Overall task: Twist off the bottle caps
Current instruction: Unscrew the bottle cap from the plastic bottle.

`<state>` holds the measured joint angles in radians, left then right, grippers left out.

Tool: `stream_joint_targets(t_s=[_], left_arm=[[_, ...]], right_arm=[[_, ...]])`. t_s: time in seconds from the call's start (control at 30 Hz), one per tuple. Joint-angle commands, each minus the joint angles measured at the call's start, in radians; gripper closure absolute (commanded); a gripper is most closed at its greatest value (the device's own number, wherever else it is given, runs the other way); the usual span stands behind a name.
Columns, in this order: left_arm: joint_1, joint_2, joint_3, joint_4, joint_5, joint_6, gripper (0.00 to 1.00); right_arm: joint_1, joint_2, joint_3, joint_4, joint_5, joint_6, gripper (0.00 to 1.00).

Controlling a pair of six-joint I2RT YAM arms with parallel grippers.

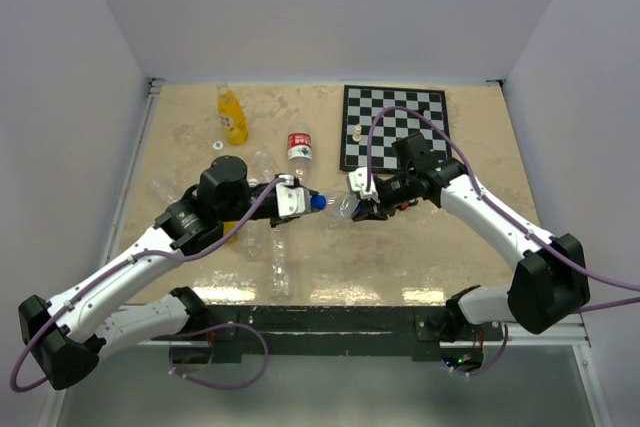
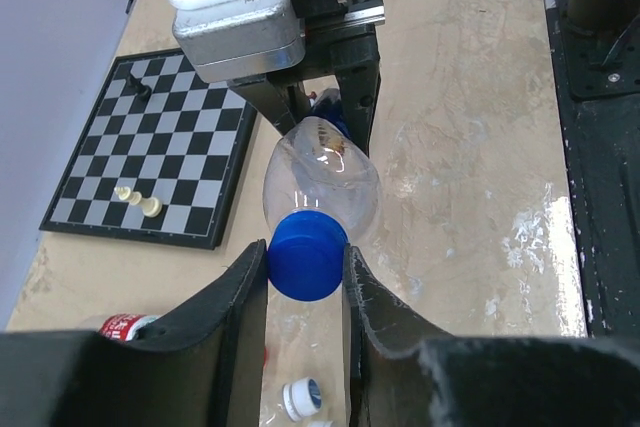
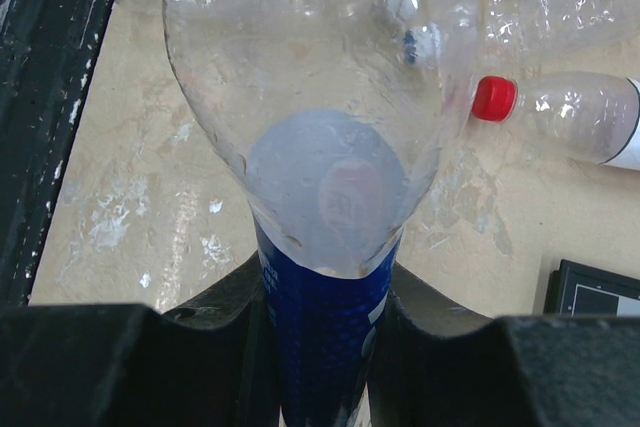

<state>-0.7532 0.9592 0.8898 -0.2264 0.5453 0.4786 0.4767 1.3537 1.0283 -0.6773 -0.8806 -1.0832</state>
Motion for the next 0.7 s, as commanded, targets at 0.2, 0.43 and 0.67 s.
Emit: stream_joint_targets(t_s=[0.2, 0.43, 0.67], left_arm=[[-0.001, -0.01, 0.07, 0.021, -0.053, -0.307, 1.0], [-0.015, 0.004, 0.096, -0.008, -0.321, -1.127, 1.0], [-0.06, 0.076, 0.15, -0.096, -0.427, -1.147, 1.0]], right_arm=[[0.003, -0.013, 0.039, 0.002, -0.029, -0.015, 1.0], [0.003, -0.008, 0.038, 0.004, -0.026, -0.012, 1.0], [0.003, -0.007, 0.038, 0.007, -0.017, -0.007, 1.0]])
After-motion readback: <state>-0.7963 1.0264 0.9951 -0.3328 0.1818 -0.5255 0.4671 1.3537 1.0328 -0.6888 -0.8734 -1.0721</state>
